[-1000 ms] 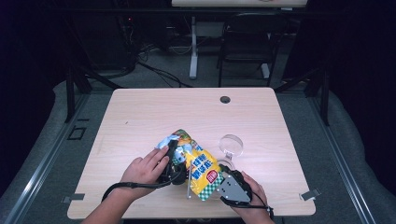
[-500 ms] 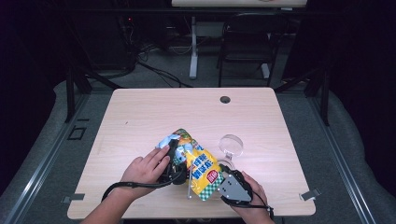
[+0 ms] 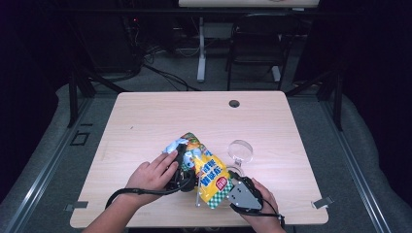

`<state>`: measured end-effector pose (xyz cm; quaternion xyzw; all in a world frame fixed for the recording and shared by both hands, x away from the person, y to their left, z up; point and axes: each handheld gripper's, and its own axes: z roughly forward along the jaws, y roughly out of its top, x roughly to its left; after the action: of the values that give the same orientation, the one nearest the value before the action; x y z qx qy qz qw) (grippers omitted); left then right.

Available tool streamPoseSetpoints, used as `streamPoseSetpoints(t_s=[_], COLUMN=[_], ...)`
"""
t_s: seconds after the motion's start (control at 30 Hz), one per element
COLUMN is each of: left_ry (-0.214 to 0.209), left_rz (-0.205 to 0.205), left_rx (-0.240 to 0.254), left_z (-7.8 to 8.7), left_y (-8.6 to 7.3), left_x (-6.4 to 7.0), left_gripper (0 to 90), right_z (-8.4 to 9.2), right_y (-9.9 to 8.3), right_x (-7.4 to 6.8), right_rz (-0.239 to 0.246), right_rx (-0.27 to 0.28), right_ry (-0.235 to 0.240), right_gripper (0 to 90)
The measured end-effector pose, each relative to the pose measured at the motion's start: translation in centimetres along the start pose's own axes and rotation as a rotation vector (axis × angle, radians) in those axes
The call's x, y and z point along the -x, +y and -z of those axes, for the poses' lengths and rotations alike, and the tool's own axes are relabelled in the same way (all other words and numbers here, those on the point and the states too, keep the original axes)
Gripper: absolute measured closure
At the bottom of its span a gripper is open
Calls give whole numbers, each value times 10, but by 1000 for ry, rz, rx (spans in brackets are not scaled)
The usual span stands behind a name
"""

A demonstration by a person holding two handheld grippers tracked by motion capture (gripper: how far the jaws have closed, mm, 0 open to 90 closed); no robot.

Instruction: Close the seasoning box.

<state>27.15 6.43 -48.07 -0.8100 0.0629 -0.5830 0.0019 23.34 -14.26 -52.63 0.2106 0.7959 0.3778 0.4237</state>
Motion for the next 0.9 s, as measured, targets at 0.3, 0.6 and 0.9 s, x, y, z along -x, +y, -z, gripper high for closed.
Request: streamPoseSetpoints(t_s=[0.3, 0.6, 0.9], left_ry=[4, 10, 18], left_rz=[-5, -9, -12], left_rx=[1, 3, 13], left_z=[1, 2, 1], left_y=[1, 1, 1], left_x=[-1, -2, -2], left_gripper=[576, 578, 586], right_z=[0, 0, 0], right_y=[0, 0, 0], right_x=[0, -1, -1], right_rz=[-1, -3, -5], right_rx=[0, 2, -1], right_ry=[-2, -3, -1], right_gripper=[711, 711, 711])
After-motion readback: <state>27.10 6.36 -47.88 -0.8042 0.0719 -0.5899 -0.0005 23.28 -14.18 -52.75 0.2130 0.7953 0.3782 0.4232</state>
